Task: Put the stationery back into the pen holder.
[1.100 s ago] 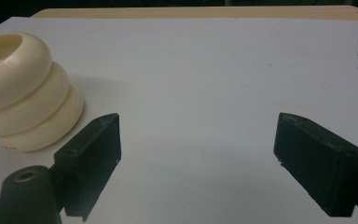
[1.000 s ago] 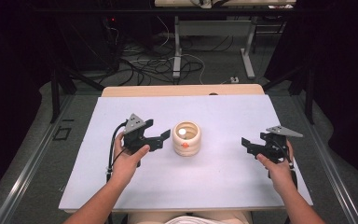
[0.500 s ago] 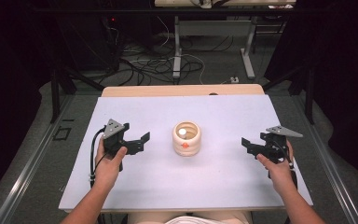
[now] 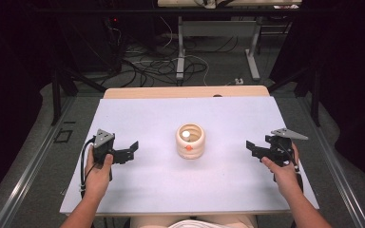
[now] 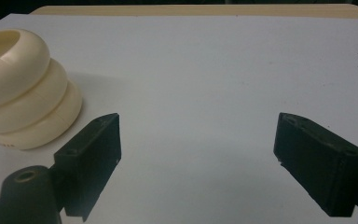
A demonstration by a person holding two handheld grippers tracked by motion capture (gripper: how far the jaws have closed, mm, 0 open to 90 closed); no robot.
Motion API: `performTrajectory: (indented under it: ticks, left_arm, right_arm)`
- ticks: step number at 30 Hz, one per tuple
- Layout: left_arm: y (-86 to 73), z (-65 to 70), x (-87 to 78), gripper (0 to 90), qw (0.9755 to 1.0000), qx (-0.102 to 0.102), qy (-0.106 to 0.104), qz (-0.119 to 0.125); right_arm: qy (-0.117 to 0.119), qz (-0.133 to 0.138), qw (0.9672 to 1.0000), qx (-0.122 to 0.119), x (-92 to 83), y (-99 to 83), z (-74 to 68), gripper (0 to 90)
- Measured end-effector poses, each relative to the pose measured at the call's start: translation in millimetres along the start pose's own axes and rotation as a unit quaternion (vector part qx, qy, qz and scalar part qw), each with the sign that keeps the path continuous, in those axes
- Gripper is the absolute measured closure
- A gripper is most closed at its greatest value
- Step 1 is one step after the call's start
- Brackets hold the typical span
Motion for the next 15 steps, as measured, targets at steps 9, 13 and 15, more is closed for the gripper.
performTrajectory:
  ticks: [9, 13, 15]
  left_arm:
    - [-11.5, -9.4, -0.5, 0.5, 0.9997, -0.019, 0.012, -0.014]
    - [-14.9, -11.1, 1.0, 0.7, 0.9995, -0.021, 0.012, -0.019]
    - [-15.7, -11.8, 1.4, 0.9, 0.9995, -0.023, 0.012, -0.02]
  right_arm:
    - [-0.003, -0.004, 1.0, -0.003, 2.6, -2.8, 2.5, 14.5]
    - [-0.005, -0.008, 1.0, -0.003, 3.8, -4.5, 3.6, 14.5]
    - [-0.009, -0.012, 0.9999, -0.002, 5.2, -6.5, 4.7, 14.5]
Point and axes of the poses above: each handheld gripper's, and its own axes: x roughly forward along the jaws, y roughly out of its top, z roughly to its right, the point moved 8 cm from there along x, roughly forward along the jaws, and after that the axes turned 12 degrees about x, right-handed, at the moved point
